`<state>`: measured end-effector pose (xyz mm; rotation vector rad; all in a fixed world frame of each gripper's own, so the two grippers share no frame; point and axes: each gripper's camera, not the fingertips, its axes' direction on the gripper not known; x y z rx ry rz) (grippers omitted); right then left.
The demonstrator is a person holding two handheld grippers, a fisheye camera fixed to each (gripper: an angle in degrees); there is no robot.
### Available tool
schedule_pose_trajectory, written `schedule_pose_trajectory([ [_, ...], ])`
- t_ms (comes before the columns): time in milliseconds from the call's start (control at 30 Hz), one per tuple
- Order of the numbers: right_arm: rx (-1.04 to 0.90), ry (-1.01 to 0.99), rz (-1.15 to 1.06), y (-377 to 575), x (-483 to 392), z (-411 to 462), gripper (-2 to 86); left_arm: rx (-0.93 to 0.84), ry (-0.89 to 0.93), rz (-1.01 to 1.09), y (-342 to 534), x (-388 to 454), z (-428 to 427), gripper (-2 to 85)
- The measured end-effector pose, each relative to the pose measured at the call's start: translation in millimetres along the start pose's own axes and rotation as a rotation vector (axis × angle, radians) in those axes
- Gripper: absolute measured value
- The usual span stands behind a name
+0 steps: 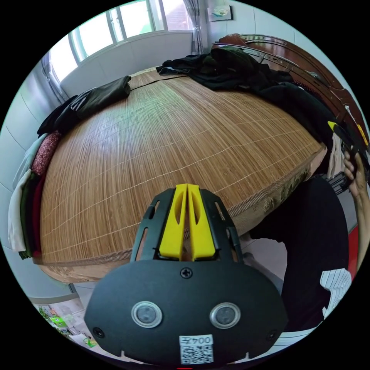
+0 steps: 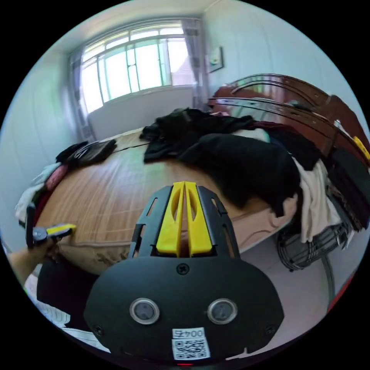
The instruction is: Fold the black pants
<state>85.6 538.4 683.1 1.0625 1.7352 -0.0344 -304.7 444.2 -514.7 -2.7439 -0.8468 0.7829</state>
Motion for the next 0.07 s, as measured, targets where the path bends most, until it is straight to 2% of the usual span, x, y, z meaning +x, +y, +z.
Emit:
schedule_pose_trajectory([
  [67,0.011,-0.032,0.159,-11,85,-21,10.7,0.005,-0.004,-0.007,8,-1,0,0.3],
])
